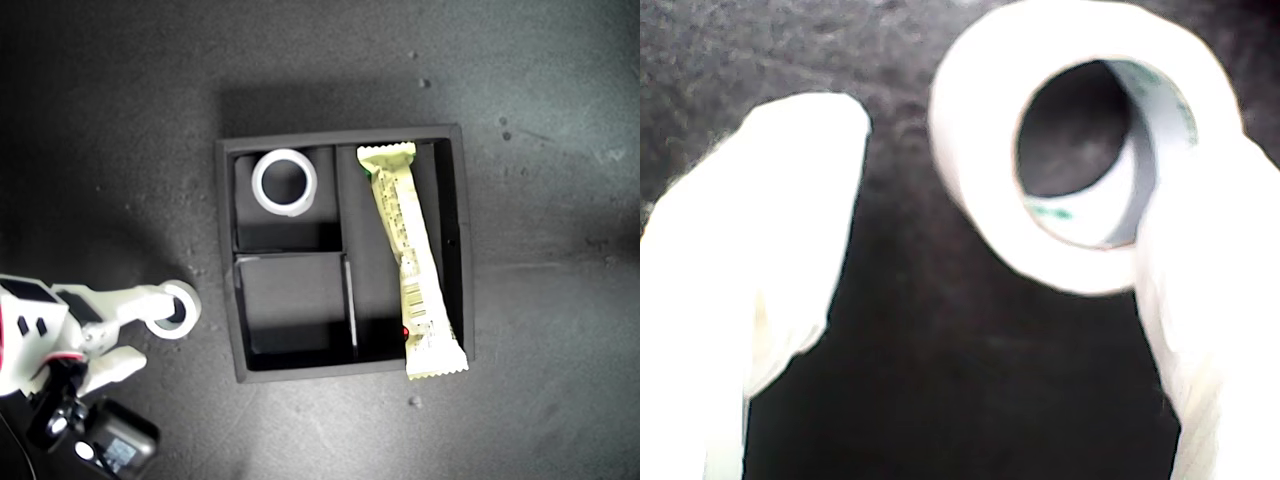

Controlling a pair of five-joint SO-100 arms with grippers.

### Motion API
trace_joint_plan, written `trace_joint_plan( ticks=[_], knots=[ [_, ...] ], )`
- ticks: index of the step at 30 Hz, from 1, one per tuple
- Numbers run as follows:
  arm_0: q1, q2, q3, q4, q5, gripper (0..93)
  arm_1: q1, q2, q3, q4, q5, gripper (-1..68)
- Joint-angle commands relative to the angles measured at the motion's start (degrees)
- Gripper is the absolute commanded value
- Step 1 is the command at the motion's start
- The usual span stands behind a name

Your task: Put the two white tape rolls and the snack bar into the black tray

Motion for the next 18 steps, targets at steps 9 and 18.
trace_joint_plan(
  ticks=[9,18],
  knots=[
    [2.55,-4.83,-1.85,-5.1,-1.23,19.0,0.62,7.29,9.93,0.18,8.17,1.0],
    [2.29,-9.67,-2.99,-6.06,-2.02,18.2,0.53,7.29,13.62,0.09,8.79,1.4]
  ],
)
